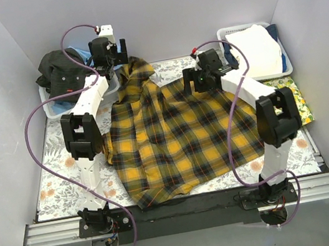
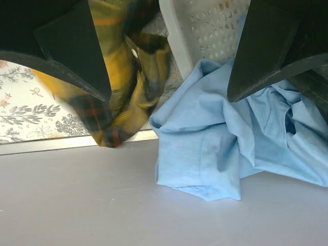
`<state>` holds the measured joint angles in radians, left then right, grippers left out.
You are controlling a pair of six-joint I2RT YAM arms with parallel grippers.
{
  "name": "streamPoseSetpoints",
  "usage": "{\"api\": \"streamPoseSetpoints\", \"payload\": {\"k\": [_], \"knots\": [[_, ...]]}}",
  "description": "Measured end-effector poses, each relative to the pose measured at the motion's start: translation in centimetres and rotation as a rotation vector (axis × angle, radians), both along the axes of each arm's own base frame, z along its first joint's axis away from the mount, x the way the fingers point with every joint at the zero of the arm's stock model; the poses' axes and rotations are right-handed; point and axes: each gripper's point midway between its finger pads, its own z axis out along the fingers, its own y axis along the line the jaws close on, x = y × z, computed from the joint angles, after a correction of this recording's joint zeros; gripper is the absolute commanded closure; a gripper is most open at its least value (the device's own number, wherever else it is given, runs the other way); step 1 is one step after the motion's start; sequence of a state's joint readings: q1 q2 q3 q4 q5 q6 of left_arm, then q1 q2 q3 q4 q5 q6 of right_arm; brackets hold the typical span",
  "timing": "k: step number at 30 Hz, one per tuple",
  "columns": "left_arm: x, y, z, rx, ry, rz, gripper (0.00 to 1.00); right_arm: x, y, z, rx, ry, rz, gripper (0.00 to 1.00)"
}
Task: Fold and stack the long sleeve shirts
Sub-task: Flatten the shirt out
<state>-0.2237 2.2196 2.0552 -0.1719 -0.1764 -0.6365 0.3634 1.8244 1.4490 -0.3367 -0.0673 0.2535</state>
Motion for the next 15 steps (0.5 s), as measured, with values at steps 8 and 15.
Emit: {"api": "streamPoseSetpoints", "payload": {"k": [8,15], "knots": [[-1.9,0.1,-0.7,-0.029,0.078,-0.026,0.02,1.1,3.3,-5.8,-0.003,0.16,0.074,0.12],[-8.2,3.9,-2.4,-0.238,0.214,0.004,0.02,0.2,3.5,-6.6,-0.002,0.211,0.06,0.14]]}}
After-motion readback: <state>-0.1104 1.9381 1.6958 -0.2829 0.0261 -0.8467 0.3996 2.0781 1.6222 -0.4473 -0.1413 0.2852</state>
